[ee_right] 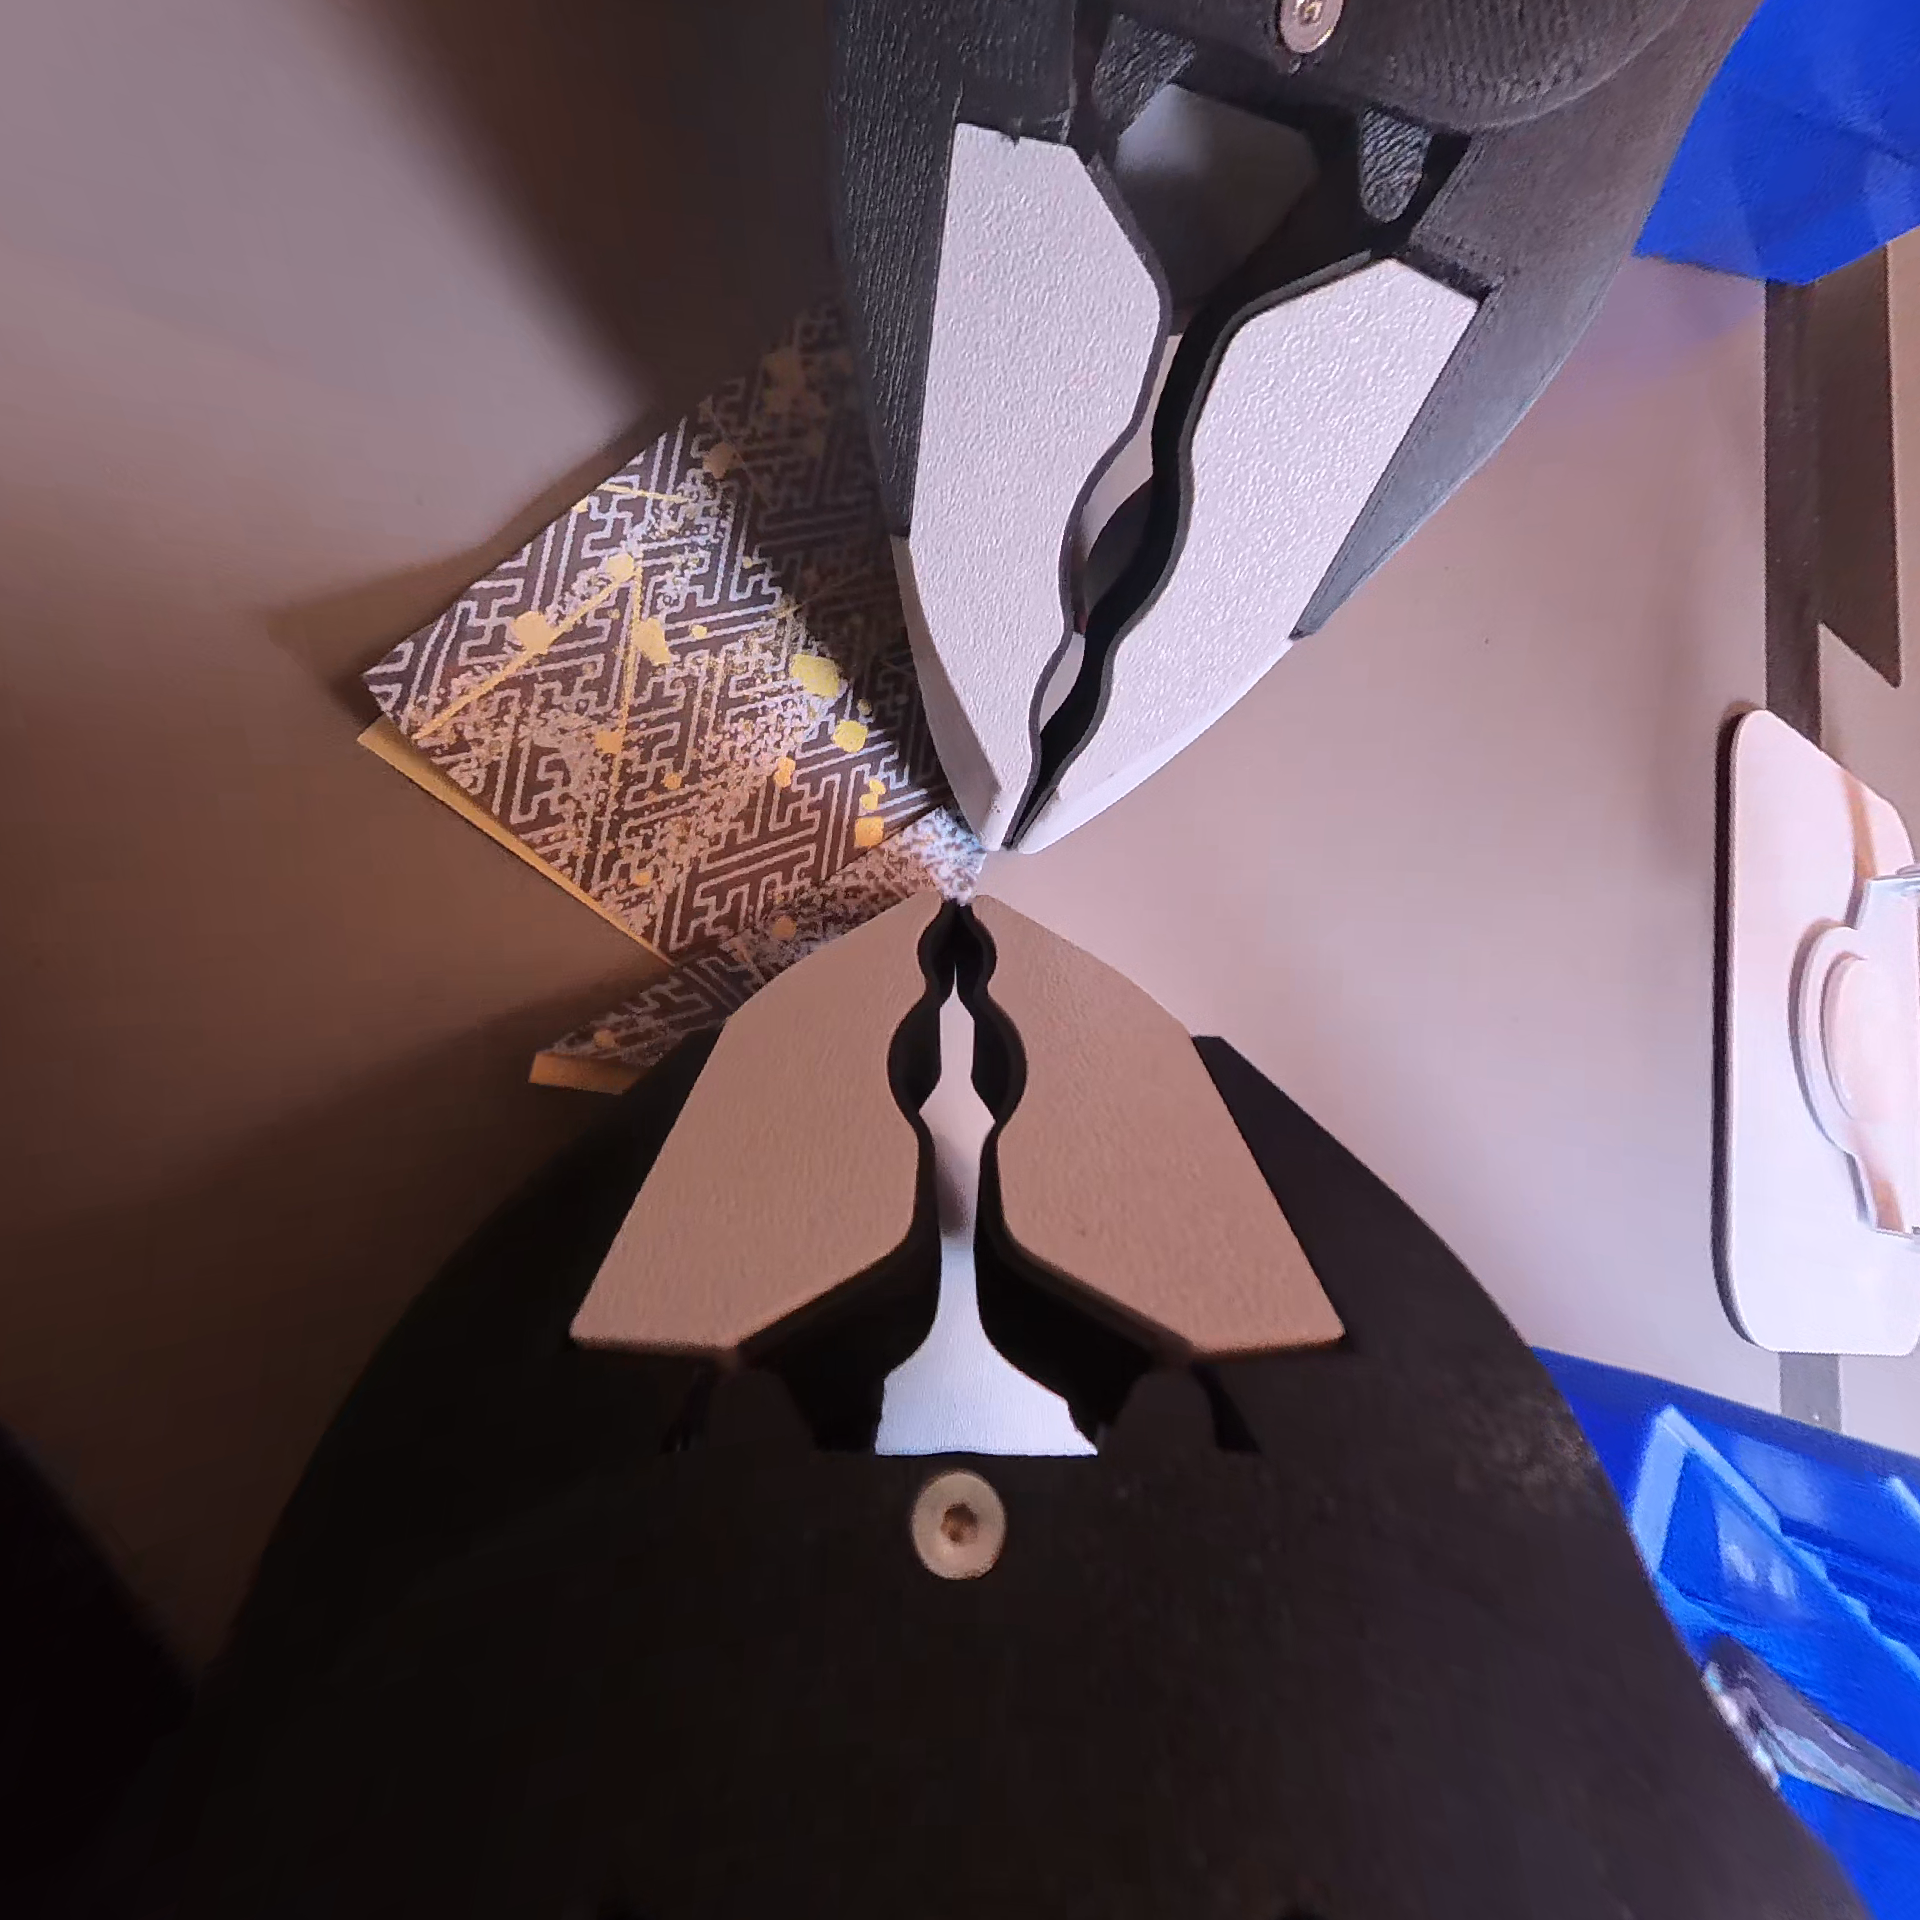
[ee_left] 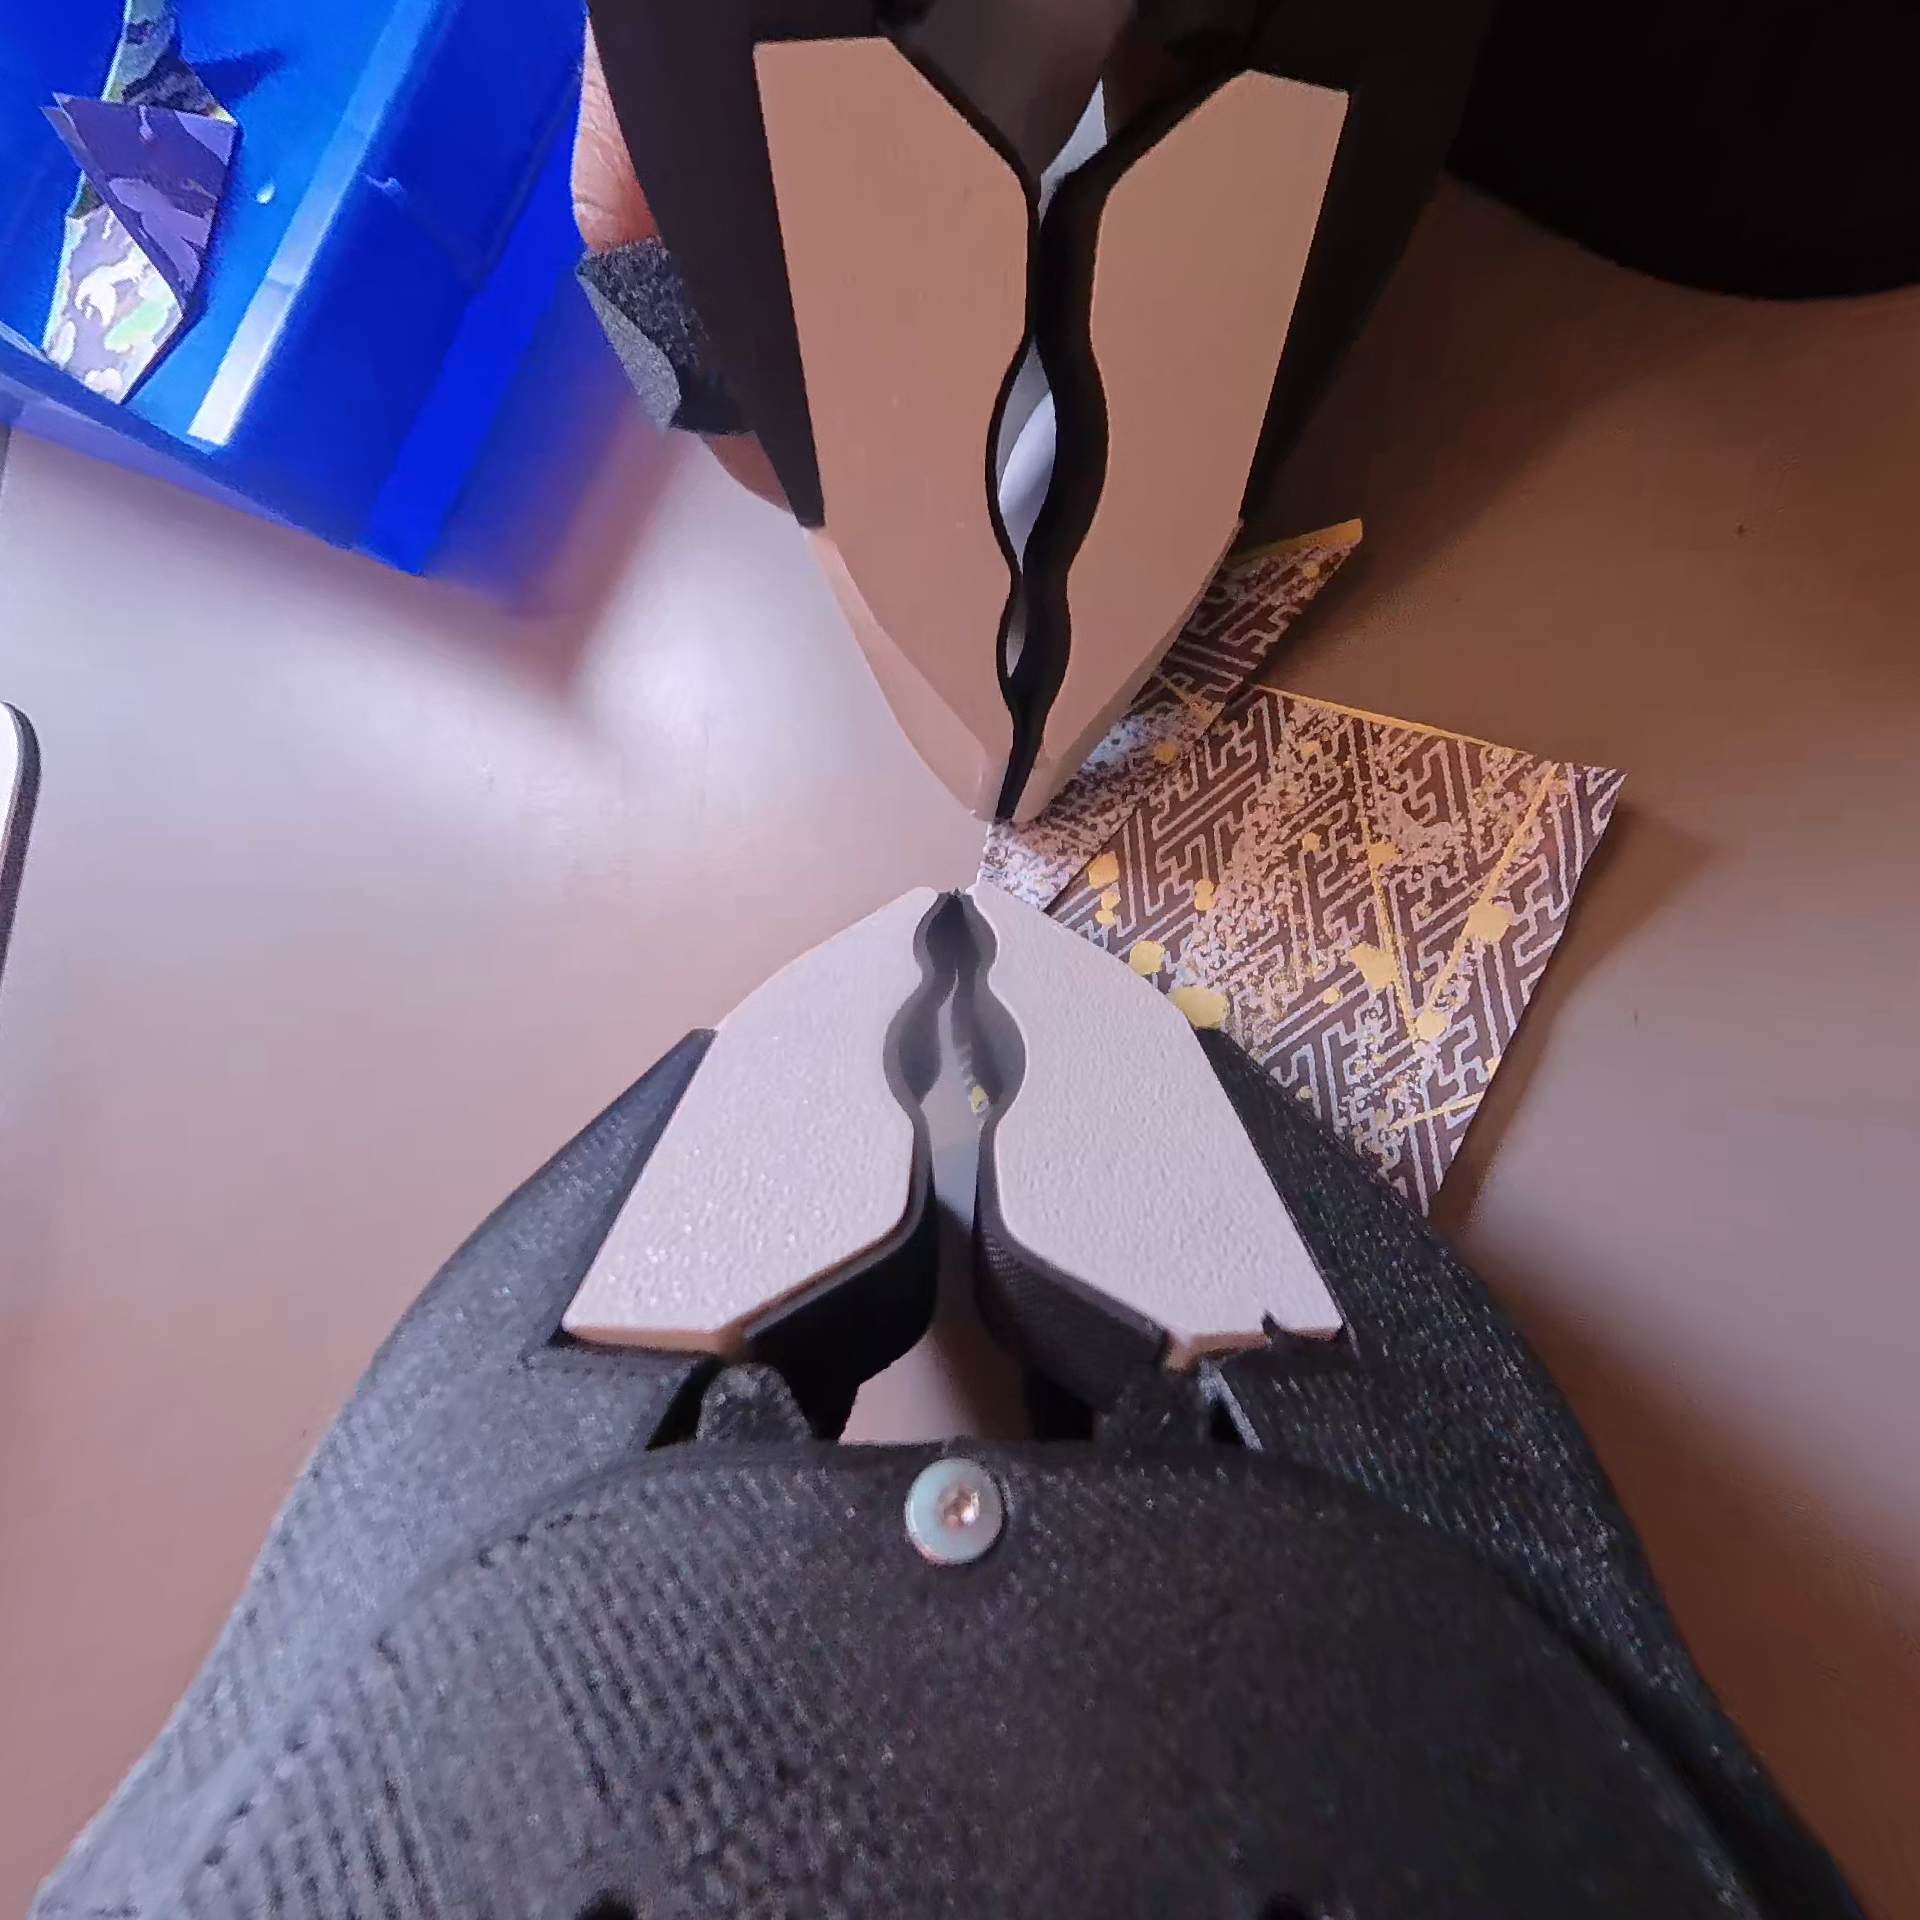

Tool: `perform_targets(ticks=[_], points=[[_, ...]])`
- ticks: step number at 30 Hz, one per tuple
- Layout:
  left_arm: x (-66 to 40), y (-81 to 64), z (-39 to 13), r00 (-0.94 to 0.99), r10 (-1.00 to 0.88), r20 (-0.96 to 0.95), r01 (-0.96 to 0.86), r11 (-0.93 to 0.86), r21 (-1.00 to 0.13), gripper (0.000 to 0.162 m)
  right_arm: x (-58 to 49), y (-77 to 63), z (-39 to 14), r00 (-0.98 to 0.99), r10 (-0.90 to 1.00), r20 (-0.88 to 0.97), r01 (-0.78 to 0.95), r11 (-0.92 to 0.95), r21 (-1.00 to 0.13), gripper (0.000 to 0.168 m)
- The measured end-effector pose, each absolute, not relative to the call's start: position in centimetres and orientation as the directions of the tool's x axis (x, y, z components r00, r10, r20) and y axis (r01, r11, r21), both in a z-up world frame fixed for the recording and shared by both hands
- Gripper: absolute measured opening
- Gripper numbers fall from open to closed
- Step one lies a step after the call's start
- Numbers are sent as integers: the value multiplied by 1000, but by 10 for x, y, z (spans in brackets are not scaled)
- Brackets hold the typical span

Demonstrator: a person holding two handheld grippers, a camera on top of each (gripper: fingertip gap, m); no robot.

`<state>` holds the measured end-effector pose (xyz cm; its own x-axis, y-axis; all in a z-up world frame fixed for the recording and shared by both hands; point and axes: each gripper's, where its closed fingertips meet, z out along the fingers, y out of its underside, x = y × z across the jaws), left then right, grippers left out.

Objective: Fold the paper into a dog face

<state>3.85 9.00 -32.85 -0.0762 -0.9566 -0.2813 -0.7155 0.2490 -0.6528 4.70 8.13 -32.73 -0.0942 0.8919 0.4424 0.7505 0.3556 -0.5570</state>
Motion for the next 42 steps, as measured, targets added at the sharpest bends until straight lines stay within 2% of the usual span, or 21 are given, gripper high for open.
perform_targets(ticks=[7,19,22,24,29,34,38,39,41,42], points=[[38,90,-329,-75,-954,-291,-711,256,-656,1,62,78,-327,-89,886,456,749,361,-556,0],[39,90,-329,-70,-956,-284,-714,247,-655,1,89,75,-324,6,911,413,782,254,-570,0],[39,90,-329,-71,-960,-272,-713,239,-659,1,83,76,-289,85,928,363,708,200,-677,0],[39,90,-328,-77,-959,-274,-714,245,-655,1,78,77,-276,88,926,367,697,206,-687,0],[39,93,-326,-78,-959,-273,-699,248,-671,0,51,74,-302,55,949,312,740,171,-651,0],[17,120,-282,120,-987,-110,-576,21,-817,0,44,77,-326,79,960,268,791,104,-603,0],[-25,123,-281,176,-984,-13,-607,-98,-788,0,43,77,-327,153,968,197,779,5,-627,0],[-35,119,-286,187,-982,18,-626,-133,-768,30,44,77,-327,178,968,178,775,-26,-632,0],[-55,102,-302,200,-969,142,-677,-241,-695,49,44,78,-327,235,962,141,762,-93,-641,0],[-62,94,-308,203,-961,189,-684,-278,-674,52,44,78,-327,266,956,121,753,-127,-645,0]])
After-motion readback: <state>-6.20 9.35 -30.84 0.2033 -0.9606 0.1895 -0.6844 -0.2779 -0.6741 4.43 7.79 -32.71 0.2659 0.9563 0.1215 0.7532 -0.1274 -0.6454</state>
